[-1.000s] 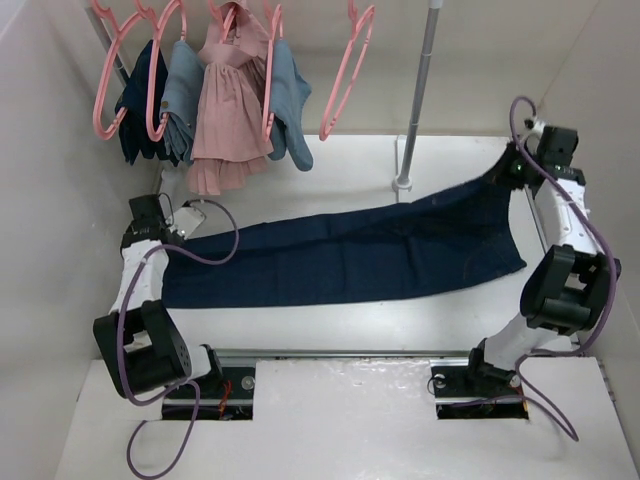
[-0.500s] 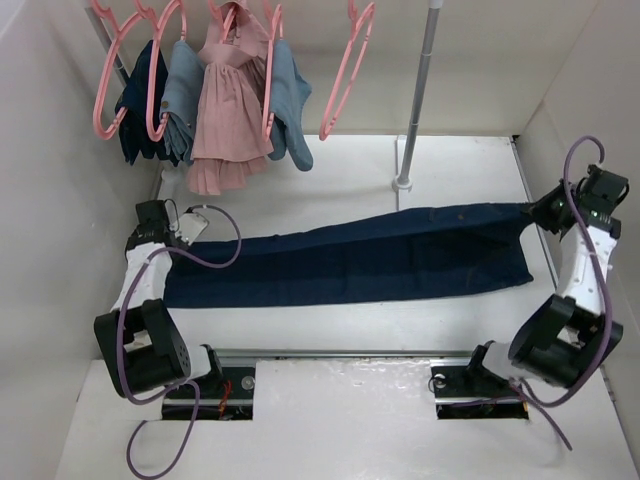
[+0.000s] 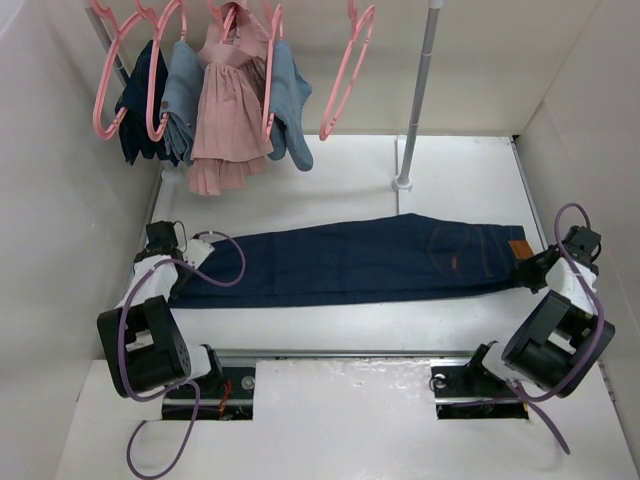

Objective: Place the trousers on the hanger
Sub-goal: Fold the trousers at the center of the board.

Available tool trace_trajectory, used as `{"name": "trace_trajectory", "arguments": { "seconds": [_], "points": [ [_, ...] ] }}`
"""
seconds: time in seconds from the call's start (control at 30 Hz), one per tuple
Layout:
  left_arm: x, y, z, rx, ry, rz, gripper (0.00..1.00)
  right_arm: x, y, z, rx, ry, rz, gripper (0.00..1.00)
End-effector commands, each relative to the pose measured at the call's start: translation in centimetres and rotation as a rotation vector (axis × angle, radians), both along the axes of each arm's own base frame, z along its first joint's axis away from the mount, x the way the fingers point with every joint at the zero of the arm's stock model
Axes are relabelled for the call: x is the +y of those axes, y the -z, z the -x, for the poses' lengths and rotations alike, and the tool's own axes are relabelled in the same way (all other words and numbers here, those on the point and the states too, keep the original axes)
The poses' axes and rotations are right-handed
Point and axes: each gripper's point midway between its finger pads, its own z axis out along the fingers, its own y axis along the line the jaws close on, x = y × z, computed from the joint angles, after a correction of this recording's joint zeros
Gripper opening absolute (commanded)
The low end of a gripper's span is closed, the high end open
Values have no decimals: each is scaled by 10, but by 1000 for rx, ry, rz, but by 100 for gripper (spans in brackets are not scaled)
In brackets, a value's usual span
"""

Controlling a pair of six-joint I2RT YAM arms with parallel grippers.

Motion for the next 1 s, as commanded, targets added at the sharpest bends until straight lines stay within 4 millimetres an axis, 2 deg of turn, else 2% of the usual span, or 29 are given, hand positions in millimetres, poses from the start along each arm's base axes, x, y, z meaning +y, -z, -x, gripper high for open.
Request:
{"name": "trace_trajectory", "arguments": {
  "seconds": [0.0, 0.17, 0.23, 0.27, 0.3, 0.33, 0.37, 0.4, 0.43, 0.47, 0.5, 0.63, 0.8, 0.97],
  "points": [
    [7, -3, -3, -31, -19, -30, 0, -20, -11, -8, -45, 62, 65, 0],
    [10, -4, -1, -22, -19, -52, 0, -23, -11, -4, -21, 76, 74, 0],
    [11, -5, 1, -7, -13, -60, 0, -24, -17, -2, -29, 83, 94, 0],
    [12, -5, 1, -7, -13, -60, 0, -21, -12, 2, -17, 83, 85, 7],
    [9, -3, 4, 12, 3, -48, 0, -21, -12, 2, -17, 83, 85, 23],
    [6, 1, 9, 33, 17, -35, 7, -21, -6, 4, -5, 96, 78, 66],
    [3, 3, 11, 45, 30, -22, 36, -20, -2, 4, 7, 96, 69, 80],
    [1, 4, 13, 56, 42, -13, 43, -20, 3, 5, 21, 95, 59, 92],
    [-3, 7, 18, 79, 48, 10, 58, -21, 3, 3, 26, 95, 55, 100],
    [-4, 7, 20, 94, 59, 12, 69, -21, 7, 0, 34, 88, 34, 100],
    [-5, 6, 22, 97, 71, 18, 73, -21, 11, 1, 46, 78, 31, 100],
    [-3, 3, 19, 93, 78, 4, 71, -21, 16, -3, 51, 62, 17, 100],
    [2, -18, 5, 55, 63, -4, 69, -23, 27, 1, 94, 75, 15, 100],
    [-2, -25, 1, 41, 54, 24, 69, -32, 33, -12, 80, 25, 28, 100]
  ]
}}
